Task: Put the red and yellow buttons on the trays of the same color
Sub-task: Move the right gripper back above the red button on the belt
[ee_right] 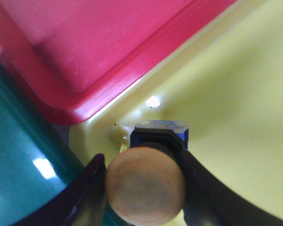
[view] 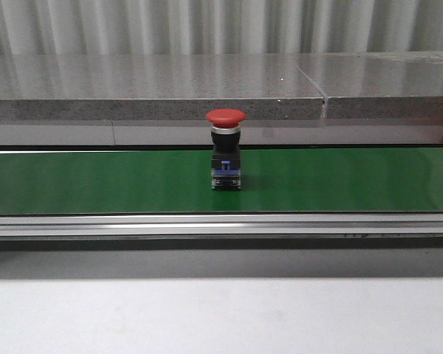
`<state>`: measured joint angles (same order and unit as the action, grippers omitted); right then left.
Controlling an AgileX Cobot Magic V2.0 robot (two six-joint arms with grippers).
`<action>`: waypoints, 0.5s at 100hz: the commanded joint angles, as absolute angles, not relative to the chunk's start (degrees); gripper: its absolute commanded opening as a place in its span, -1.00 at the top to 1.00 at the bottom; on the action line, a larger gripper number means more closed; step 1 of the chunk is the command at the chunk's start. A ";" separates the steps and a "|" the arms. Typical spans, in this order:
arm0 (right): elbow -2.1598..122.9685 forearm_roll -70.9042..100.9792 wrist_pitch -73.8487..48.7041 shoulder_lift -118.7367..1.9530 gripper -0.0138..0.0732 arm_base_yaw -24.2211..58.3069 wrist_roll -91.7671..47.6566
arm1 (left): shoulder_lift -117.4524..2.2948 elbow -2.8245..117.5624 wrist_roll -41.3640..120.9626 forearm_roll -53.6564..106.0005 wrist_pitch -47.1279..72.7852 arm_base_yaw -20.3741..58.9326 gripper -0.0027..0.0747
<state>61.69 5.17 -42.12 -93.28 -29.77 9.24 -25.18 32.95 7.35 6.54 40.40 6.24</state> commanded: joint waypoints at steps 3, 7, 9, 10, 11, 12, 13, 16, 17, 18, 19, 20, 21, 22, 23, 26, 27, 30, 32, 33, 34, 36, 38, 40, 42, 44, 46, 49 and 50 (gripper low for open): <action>62.97 5.83 -40.05 -92.73 0.33 -28.93 8.70 | -25.48 34.43 7.47 7.61 36.47 6.62 0.99; 62.97 5.83 -40.05 -93.19 0.32 -28.77 7.92 | -25.48 34.43 7.47 7.61 36.47 6.62 0.99; 62.97 5.83 -40.05 -93.36 0.29 -28.73 7.57 | -25.48 34.43 7.47 7.61 36.47 6.62 0.99; 62.97 5.83 -40.05 -93.51 0.28 -28.60 7.52 | -25.48 34.43 7.47 7.61 36.47 6.62 0.99; 62.97 5.83 -40.05 -93.56 0.25 -28.55 7.45 | -25.48 34.43 7.47 7.61 36.47 6.62 0.99; 62.97 5.83 -40.05 -93.62 0.23 -28.45 7.29 | -25.48 34.43 7.47 7.61 36.47 6.62 0.99; 62.97 5.83 -40.05 -93.71 0.21 -28.45 7.28 | -25.48 34.43 7.47 7.61 36.47 6.62 0.99; 62.97 5.83 -40.05 -93.89 0.09 -28.30 7.19 | -25.48 34.43 7.47 7.61 36.47 6.62 0.99; 62.97 5.83 -40.05 -93.89 0.06 -28.24 7.19 | -25.48 34.43 7.47 7.61 36.47 6.62 0.99; 62.97 5.83 -39.98 -93.89 0.00 -28.25 7.19 | -25.48 34.43 7.47 7.61 36.47 6.62 0.99; 62.97 5.83 -39.97 -93.89 -0.03 -28.16 7.19 | -25.48 34.43 7.47 7.61 36.47 6.62 0.99; 62.97 5.83 -39.97 -93.89 -0.07 -28.16 7.19 | -25.48 34.43 7.47 7.61 36.47 6.62 0.99; 62.97 5.83 -39.97 -93.89 -0.13 -28.16 7.19 | -25.48 34.43 7.47 7.61 36.47 6.62 0.99; 62.97 5.83 -39.97 -93.89 -0.16 -28.08 7.19 | -25.48 34.43 7.47 7.61 36.47 6.62 0.99; 62.97 5.83 -39.97 -93.89 -0.22 -28.09 7.19 | -25.48 34.43 7.47 7.61 36.47 6.62 0.99; 62.97 5.83 -39.97 -93.84 -0.34 -28.09 7.19 | -25.48 34.43 7.47 7.61 36.47 6.62 0.99; 62.97 5.83 -39.97 -93.83 -0.36 -28.09 7.19 | -25.48 34.43 7.47 7.61 36.47 6.62 0.99; 62.97 5.83 -39.93 -93.76 -0.47 -28.09 7.19 | -25.48 34.43 7.47 7.61 36.47 6.62 0.99; 62.97 5.83 -39.93 -93.65 -0.52 -28.09 7.19 | -25.48 34.43 7.47 7.61 36.47 6.62 0.99; 62.97 5.83 -39.93 -93.56 -0.53 -28.09 7.19 | -25.48 34.43 7.47 7.61 36.47 6.62 0.99; 62.97 5.76 -39.93 -93.57 -0.54 -28.09 7.19 | -25.48 34.43 7.47 7.61 36.47 6.62 0.99; 62.97 5.76 -39.93 -93.40 -0.57 -28.09 7.19 | -25.48 34.43 7.47 7.61 36.47 6.62 0.99; 62.97 5.76 -39.93 -93.27 -0.59 -28.09 7.19 | -25.48 34.43 7.47 7.61 36.47 6.62 0.99; 62.97 5.71 -39.93 -93.05 -0.59 -28.09 7.19 | -25.48 34.43 7.47 7.61 36.47 6.62 0.99; 62.97 5.65 -39.93 -92.73 -0.58 -28.09 7.19 | -25.48 34.43 7.47 7.61 36.47 6.62 0.99; 62.97 5.58 -40.01 -92.55 -0.58 -28.09 7.19 | -25.48 34.43 7.47 7.61 36.47 6.62 0.99; 62.97 5.44 -40.22 -92.23 -0.58 -28.09 7.19 | -25.48 34.43 7.47 7.61 36.47 6.62 0.99; 62.97 4.84 -40.36 -91.46 -0.58 -28.09 7.19 | -25.48 34.43 7.47 7.61 36.47 6.62 0.99; 62.97 4.70 -40.47 -91.33 -0.58 -28.09 7.19 | -25.48 34.43 7.47 7.61 36.47 6.62 0.99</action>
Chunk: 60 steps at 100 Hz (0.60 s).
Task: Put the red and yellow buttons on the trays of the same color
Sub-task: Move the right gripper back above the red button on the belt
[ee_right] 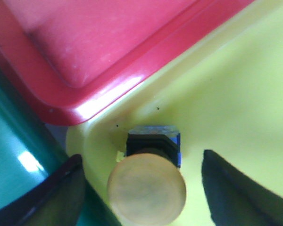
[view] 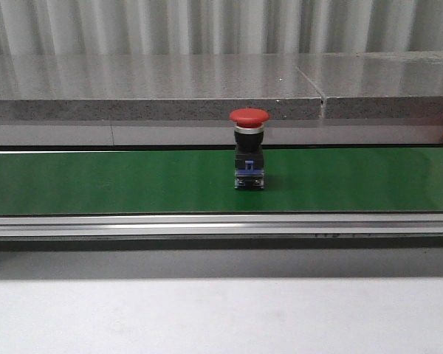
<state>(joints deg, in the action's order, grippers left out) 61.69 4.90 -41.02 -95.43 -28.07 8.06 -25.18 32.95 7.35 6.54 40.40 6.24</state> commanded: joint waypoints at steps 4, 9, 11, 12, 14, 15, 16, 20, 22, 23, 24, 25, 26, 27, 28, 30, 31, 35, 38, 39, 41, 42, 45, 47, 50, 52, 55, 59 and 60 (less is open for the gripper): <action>62.97 3.87 -40.81 -90.21 -0.58 -28.09 7.19 | -25.48 34.43 7.47 7.61 36.47 6.62 0.99; 62.97 3.07 -41.41 -88.61 -0.58 -28.09 7.19 | -25.48 34.43 7.47 7.61 36.47 6.62 0.99; 62.97 2.92 -41.63 -87.87 -0.58 -28.09 7.19 | -25.48 34.43 7.47 7.61 36.47 6.62 0.99; 62.97 2.93 -41.75 -87.63 -0.58 -28.09 7.19 | -25.48 34.43 7.47 7.61 36.47 6.62 0.99; 62.97 2.93 -42.17 -86.87 -0.58 -28.09 7.19 | -25.48 34.43 7.47 7.61 36.47 6.62 0.99; 62.97 2.93 -42.31 -86.60 -0.58 -28.09 7.19 | -25.48 34.43 7.47 7.61 36.47 6.62 0.99; 62.97 2.93 -42.59 -86.08 -0.58 -28.09 7.19 | -25.48 34.43 7.47 7.61 36.47 6.62 0.99; 62.97 2.93 -43.42 -84.47 -0.58 -27.96 7.19 | -25.48 34.43 7.47 7.61 36.47 6.62 0.99; 62.97 2.91 -43.70 -83.93 -0.58 -27.82 7.19 | -25.48 34.43 7.47 7.61 36.47 6.62 0.99; 62.97 2.86 -43.91 -83.37 -0.58 -27.69 7.19 | -25.48 34.43 7.47 7.61 36.47 6.62 0.99; 62.97 2.86 -44.04 -83.10 -0.58 -27.62 7.19 | -25.48 34.43 7.47 7.61 36.47 6.62 0.99; 62.97 2.86 -44.31 -82.57 -0.58 -27.47 7.13 | -25.48 34.43 7.47 7.61 36.47 6.62 0.99; 62.97 2.86 -44.42 -82.30 -0.58 -27.38 7.13 | -25.48 34.43 7.47 7.61 36.47 6.62 0.99; 62.97 2.86 -44.70 -82.05 -0.58 -27.28 7.13 | -25.48 34.43 7.47 7.61 36.47 6.62 0.99; 62.97 2.86 -44.88 -81.50 -0.58 -27.08 7.05 | -25.48 34.43 7.47 7.61 36.47 6.62 0.99; 62.97 2.86 -45.43 -80.66 -0.58 -26.75 7.05 | -25.48 34.43 7.47 7.61 36.47 6.62 0.99; 62.97 2.86 -45.60 -80.38 -0.58 -26.62 7.05 | -25.48 34.43 7.47 7.61 36.47 6.62 0.99; 62.97 2.86 -46.66 -78.71 -0.58 -25.72 6.61 | -25.48 34.43 7.47 7.61 36.47 6.62 0.99; 62.97 2.86 -47.37 -77.67 -0.58 -24.94 6.18 | -25.48 34.43 7.47 7.61 36.47 6.62 0.99; 62.97 2.86 -47.70 -77.17 -0.58 -24.73 6.00 | -25.48 34.43 7.47 7.61 36.47 6.62 0.99; 62.97 2.86 -48.28 -76.67 -0.58 -24.11 5.87 | -25.48 34.43 7.47 7.61 36.47 6.62 0.99; 62.97 2.86 -48.44 -76.18 -0.58 -23.70 5.76 | -25.48 34.43 7.47 7.61 36.47 6.62 0.99; 62.97 2.93 -49.16 -75.23 -0.58 -22.90 5.64 | -25.48 34.43 7.47 7.61 36.47 6.62 0.99; 62.97 3.09 -49.76 -74.57 -0.58 -22.30 5.64 | -25.48 34.43 7.47 7.61 36.47 6.62 0.99; 62.97 3.23 -50.63 -73.77 -0.58 -21.47 5.64 | -25.48 34.43 7.47 7.61 36.47 6.62 0.99; 62.97 3.27 -51.26 -73.21 -0.58 -20.79 5.64 | -25.48 34.43 7.47 7.61 36.47 6.62 0.99; 62.97 3.27 -52.17 -72.58 -0.58 -19.72 5.59 | -25.48 34.43 7.47 7.61 36.47 6.62 0.99; 62.97 3.27 -52.90 -71.70 -0.58 -17.91 5.59 | -25.48 34.43 7.47 7.61 36.47 6.62 0.99; 62.97 3.27 -53.17 -71.48 -0.58 -17.59 5.59 | -25.48 34.43 7.47 7.61 36.47 6.62 0.99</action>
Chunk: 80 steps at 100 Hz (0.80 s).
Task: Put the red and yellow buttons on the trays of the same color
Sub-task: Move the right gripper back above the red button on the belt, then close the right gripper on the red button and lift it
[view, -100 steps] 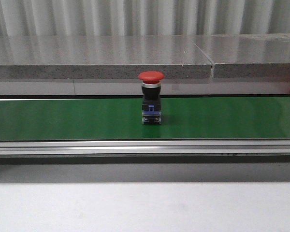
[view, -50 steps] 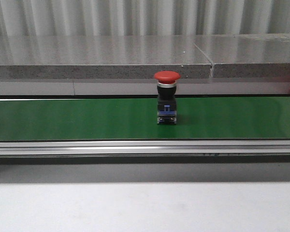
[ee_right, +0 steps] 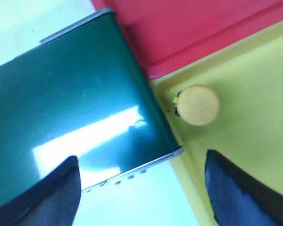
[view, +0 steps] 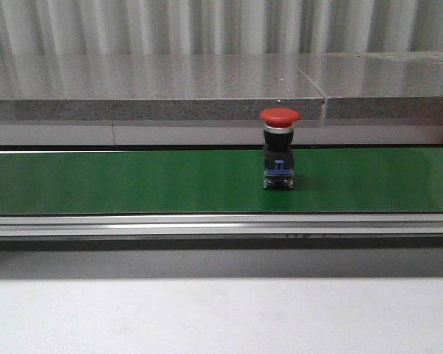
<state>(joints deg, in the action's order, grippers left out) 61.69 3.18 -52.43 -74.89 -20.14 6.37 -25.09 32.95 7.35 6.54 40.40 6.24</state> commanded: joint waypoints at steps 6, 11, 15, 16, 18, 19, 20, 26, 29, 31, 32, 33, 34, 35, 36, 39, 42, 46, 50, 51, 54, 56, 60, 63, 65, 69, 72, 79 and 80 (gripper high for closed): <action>62.97 3.27 -54.03 -70.63 -0.58 -14.72 5.59 | -25.48 34.43 7.47 7.61 36.47 6.62 0.99; 63.09 3.30 -54.69 -70.34 -0.58 -12.26 5.59 | -25.48 34.43 7.47 7.61 36.47 6.62 0.99; 63.23 3.34 -55.47 -70.34 -0.58 -9.96 5.59 | -25.48 34.43 7.47 7.61 36.47 6.62 0.99; 63.23 3.34 -55.60 -70.34 -0.58 -9.55 5.59 | -25.48 34.43 7.47 7.61 36.47 6.62 0.99; 63.23 3.34 -56.00 -70.40 -0.58 -8.30 5.59 | -25.48 34.43 7.47 7.61 36.47 6.62 0.99; 63.23 3.34 -56.24 -70.40 -0.58 -7.44 5.44 | -25.48 34.43 7.47 7.61 36.47 6.62 0.99; 63.23 3.34 -56.37 -70.40 -0.58 -7.02 5.43 | -25.48 34.43 7.47 7.61 36.47 6.62 0.99; 63.23 3.34 -57.42 -70.40 -0.58 -3.27 4.35 | -25.48 34.43 7.47 7.61 36.47 6.62 0.99; 63.23 3.37 -57.52 -70.40 -0.58 -1.71 3.73 | -25.48 34.43 7.47 7.61 36.47 6.62 0.99; 63.23 3.37 -57.52 -70.40 -0.58 -0.60 3.38 | -25.48 34.43 7.47 7.61 36.47 6.62 0.99; 63.23 3.37 -57.52 -70.47 -0.58 -0.23 3.25 | -25.48 34.43 7.47 7.61 36.47 6.62 0.99; 63.23 3.37 -57.52 -70.47 -0.58 0.49 2.98 | -25.48 34.43 7.47 7.61 36.47 6.62 0.99; 63.24 3.37 -57.47 -70.47 -0.58 0.84 2.87 | -25.48 34.43 7.47 7.61 36.47 6.62 0.99; 63.24 3.37 -57.47 -70.47 -0.58 1.19 2.63 | -25.48 34.43 7.47 7.61 36.47 6.62 0.99; 63.24 3.37 -57.47 -70.53 -0.58 1.89 2.50 | -25.48 34.43 7.47 7.61 36.47 6.62 0.99; 63.24 3.37 -57.47 -70.59 -0.58 3.22 2.03 | -25.48 34.43 7.47 7.61 36.47 6.62 0.99; 63.24 3.42 -57.32 -70.81 -0.58 4.44 1.27 | -25.48 34.43 7.47 7.61 36.47 6.62 0.99; 63.30 3.79 -57.34 -71.18 -0.58 6.00 0.00 | -25.48 34.43 7.47 7.61 36.47 6.62 0.99; 63.36 4.13 -57.34 -71.68 -0.58 7.09 -1.23 | -25.48 34.43 7.47 7.61 36.47 6.62 0.99; 63.36 4.31 -57.34 -71.80 -0.58 7.23 -1.84 | -25.48 34.43 7.47 7.61 36.47 6.62 0.99; 63.43 4.73 -57.34 -72.28 -0.58 7.81 -2.92 | -25.48 34.43 7.47 7.61 36.47 6.62 0.99; 63.55 5.17 -57.34 -72.61 -0.58 8.01 -3.76 | -25.48 34.43 7.47 7.61 36.47 6.62 0.99; 63.86 6.29 -57.39 -73.26 -0.58 8.57 -5.13 | -25.48 34.43 7.47 7.61 36.47 6.62 0.99; 64.16 7.05 -57.39 -73.87 -0.58 8.95 -6.56 | -25.48 34.43 7.47 7.61 36.47 6.62 0.99; 64.46 7.58 -57.43 -74.16 -0.58 9.26 -7.48 | -25.48 34.43 7.47 7.61 36.47 6.62 0.99; 65.04 8.39 -57.46 -74.82 -0.58 9.92 -8.99 | -25.48 34.43 7.47 7.61 36.47 6.62 0.99; 65.50 9.02 -57.46 -75.35 -0.58 10.36 -10.54 | -25.48 34.43 7.47 7.61 36.47 6.62 0.99; 66.77 9.22 -57.39 -76.56 -0.58 11.26 -12.72 | -25.48 34.43 7.47 7.61 36.47 6.62 0.99; 66.91 9.22 -57.39 -76.84 -0.58 11.38 -12.84 | -25.48 34.43 7.47 7.61 36.47 6.62 0.99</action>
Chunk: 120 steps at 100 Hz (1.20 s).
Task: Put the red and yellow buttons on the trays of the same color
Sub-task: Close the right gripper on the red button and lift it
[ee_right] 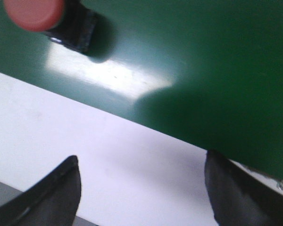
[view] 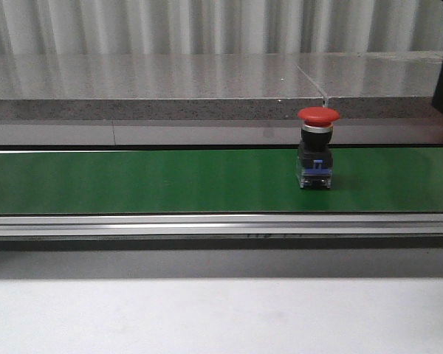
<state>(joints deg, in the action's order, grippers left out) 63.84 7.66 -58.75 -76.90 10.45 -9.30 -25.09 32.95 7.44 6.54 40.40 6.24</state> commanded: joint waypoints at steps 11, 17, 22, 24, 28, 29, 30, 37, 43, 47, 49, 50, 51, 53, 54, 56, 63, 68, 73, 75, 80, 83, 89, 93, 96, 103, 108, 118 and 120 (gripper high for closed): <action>69.51 9.27 -57.39 -79.59 -0.58 12.33 -13.19 | -25.48 34.43 7.47 7.61 36.47 6.62 0.99; 70.77 9.27 -57.46 -81.20 -0.58 13.07 -13.19 | -25.48 34.43 7.47 7.61 36.47 6.62 0.99; 72.00 9.27 -57.46 -82.63 -0.58 13.64 -13.19 | -25.48 34.43 7.47 7.61 36.47 6.62 0.99; 72.32 9.27 -57.46 -83.23 -0.58 13.88 -13.19 | -25.48 34.43 7.47 7.61 36.47 6.62 0.99; 73.15 9.33 -57.46 -84.41 -0.58 14.16 -13.19 | -25.48 34.43 7.47 7.61 36.47 6.62 0.99; 73.42 9.33 -57.46 -84.60 -0.58 14.17 -13.19 | -25.48 34.43 7.47 7.61 36.47 6.62 0.99; 73.56 9.33 -57.46 -85.02 -0.58 14.23 -13.19 | -25.48 34.43 7.47 7.61 36.47 6.62 0.99; 74.68 9.33 -57.40 -86.82 -0.58 14.63 -13.19 | -25.48 34.43 7.47 7.61 36.47 6.62 0.99; 75.68 9.33 -57.40 -88.20 -0.58 14.63 -13.19 | -25.48 34.43 7.47 7.61 36.47 6.62 0.99; 76.20 9.33 -57.18 -89.19 -0.58 14.63 -13.19 | -25.48 34.43 7.47 7.61 36.47 6.62 0.99; 76.52 9.33 -57.02 -89.60 -0.58 14.63 -13.19 | -25.48 34.43 7.47 7.61 36.47 6.62 0.99; 76.66 9.33 -56.92 -89.75 -0.58 14.63 -13.19 | -25.48 34.43 7.47 7.61 36.47 6.62 0.99; 76.73 9.33 -56.69 -90.07 -0.58 14.63 -13.19 | -25.48 34.43 7.47 7.61 36.47 6.62 0.99; 76.95 9.33 -56.35 -90.28 -0.58 14.63 -13.19 | -25.48 34.43 7.47 7.61 36.47 6.62 0.99; 77.01 9.33 -56.23 -90.54 -0.58 14.63 -13.19 | -25.48 34.43 7.47 7.61 36.47 6.62 0.99; 77.11 9.33 -55.74 -90.85 -0.58 14.63 -13.19 | -25.48 34.43 7.47 7.61 36.47 6.62 0.99; 77.11 9.33 -53.81 -91.63 -0.58 14.63 -13.19 | -25.48 34.43 7.47 7.61 36.47 6.62 0.99; 77.11 9.33 -52.79 -92.03 -0.58 14.63 -13.19 | -25.48 34.43 7.47 7.61 36.47 6.62 0.99; 77.11 9.33 -52.32 -92.56 -0.57 14.63 -13.19 | -25.48 34.43 7.47 7.61 36.47 6.62 0.99; 77.11 9.33 -52.18 -92.68 -0.57 14.63 -13.19 | -25.48 34.43 7.47 7.61 36.47 6.62 0.99; 77.11 9.33 -51.59 -93.19 -0.54 14.63 -13.19 | -25.48 34.43 7.47 7.61 36.47 6.62 0.99; 77.11 9.33 -51.36 -93.51 -0.51 14.63 -13.19 | -25.48 34.43 7.47 7.61 36.47 6.62 0.99; 77.11 9.33 -51.06 -94.10 -0.40 14.63 -13.19 | -25.48 34.43 7.47 7.61 36.47 6.62 0.99; 77.05 9.33 -50.80 -94.49 -0.31 14.63 -13.19 | -25.48 34.43 7.47 7.61 36.47 6.62 0.99; 77.05 9.33 -50.80 -94.60 -0.22 14.63 -13.19 | -25.48 34.43 7.47 7.61 36.47 6.62 0.99; 77.05 9.33 -50.75 -94.66 -0.02 14.63 -13.19 | -25.48 34.43 7.47 7.61 36.47 6.62 0.99; 77.05 9.33 -50.69 -94.66 0.09 14.63 -13.19 | -25.48 34.43 7.47 7.61 36.47 6.62 0.99; 77.05 9.33 -50.58 -94.66 0.23 14.63 -13.19 | -25.48 34.43 7.47 7.61 36.47 6.62 0.99; 77.05 9.33 -50.58 -94.66 0.24 14.63 -13.19 | -25.48 34.43 7.47 7.61 36.47 6.62 0.99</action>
